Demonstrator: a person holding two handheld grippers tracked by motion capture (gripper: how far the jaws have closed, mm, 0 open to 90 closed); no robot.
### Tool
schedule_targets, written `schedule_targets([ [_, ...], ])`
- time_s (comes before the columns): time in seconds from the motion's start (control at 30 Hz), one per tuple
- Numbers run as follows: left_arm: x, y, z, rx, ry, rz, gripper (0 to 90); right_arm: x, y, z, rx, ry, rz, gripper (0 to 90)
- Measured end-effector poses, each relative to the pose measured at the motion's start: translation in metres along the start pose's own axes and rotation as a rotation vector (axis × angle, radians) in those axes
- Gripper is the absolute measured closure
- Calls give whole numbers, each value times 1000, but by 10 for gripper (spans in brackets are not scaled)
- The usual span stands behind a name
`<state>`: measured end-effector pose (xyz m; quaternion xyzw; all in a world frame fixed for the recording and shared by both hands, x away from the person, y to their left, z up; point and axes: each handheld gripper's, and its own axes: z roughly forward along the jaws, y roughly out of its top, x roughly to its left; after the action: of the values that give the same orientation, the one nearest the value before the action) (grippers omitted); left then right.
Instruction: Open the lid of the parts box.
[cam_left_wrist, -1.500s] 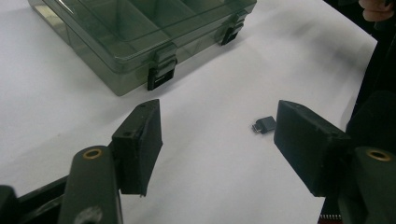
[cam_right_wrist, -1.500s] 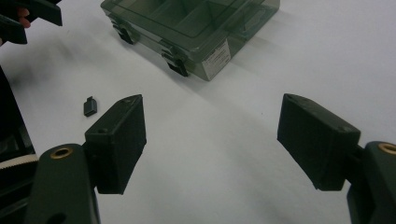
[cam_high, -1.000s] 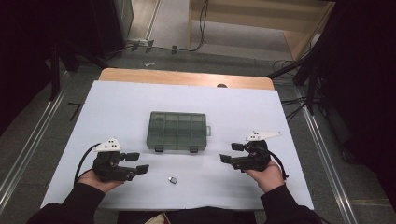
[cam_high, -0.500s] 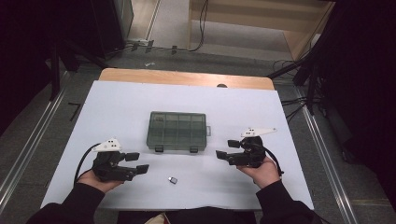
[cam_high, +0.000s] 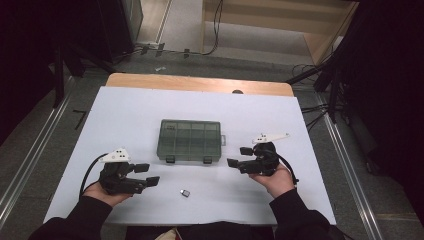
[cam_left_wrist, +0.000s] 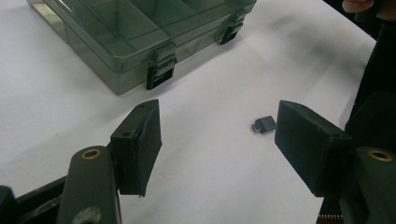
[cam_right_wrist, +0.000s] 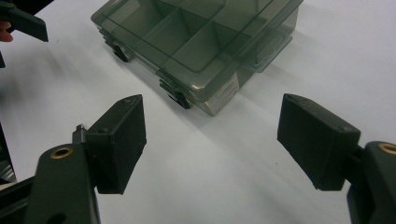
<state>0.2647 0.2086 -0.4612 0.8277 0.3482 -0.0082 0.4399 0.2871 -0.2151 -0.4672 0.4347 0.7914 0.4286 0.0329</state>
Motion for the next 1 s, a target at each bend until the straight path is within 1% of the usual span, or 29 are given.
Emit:
schedule_targets([
  [0.47,0,0,0,2,0,2,321,0,8,9,1,2,-8,222],
  [0.67,0,0,1,4,2,2,320,1,11,15,10,2,-17,223],
  [0.7,0,0,1,3,4,0,321,1,12,16,11,1,-19,233],
  [0.73,0,0,1,3,3,0,321,1,12,17,10,2,-18,260],
  [0.77,0,0,1,3,4,0,321,1,12,17,10,2,-18,260],
  [0.8,0,0,0,4,4,3,321,0,12,17,17,11,-19,356],
  [0.87,0,0,0,3,4,3,321,0,10,18,25,18,-17,455],
  [0.9,0,0,0,3,4,3,321,0,10,18,25,18,-17,455],
  [0.93,0,0,0,3,4,3,321,-1,8,19,29,23,-9,548],
  [0.97,0,0,0,2,4,3,321,-2,6,20,37,23,-6,586],
  [1.0,0,0,0,2,4,3,320,-2,6,20,37,23,-6,586],
])
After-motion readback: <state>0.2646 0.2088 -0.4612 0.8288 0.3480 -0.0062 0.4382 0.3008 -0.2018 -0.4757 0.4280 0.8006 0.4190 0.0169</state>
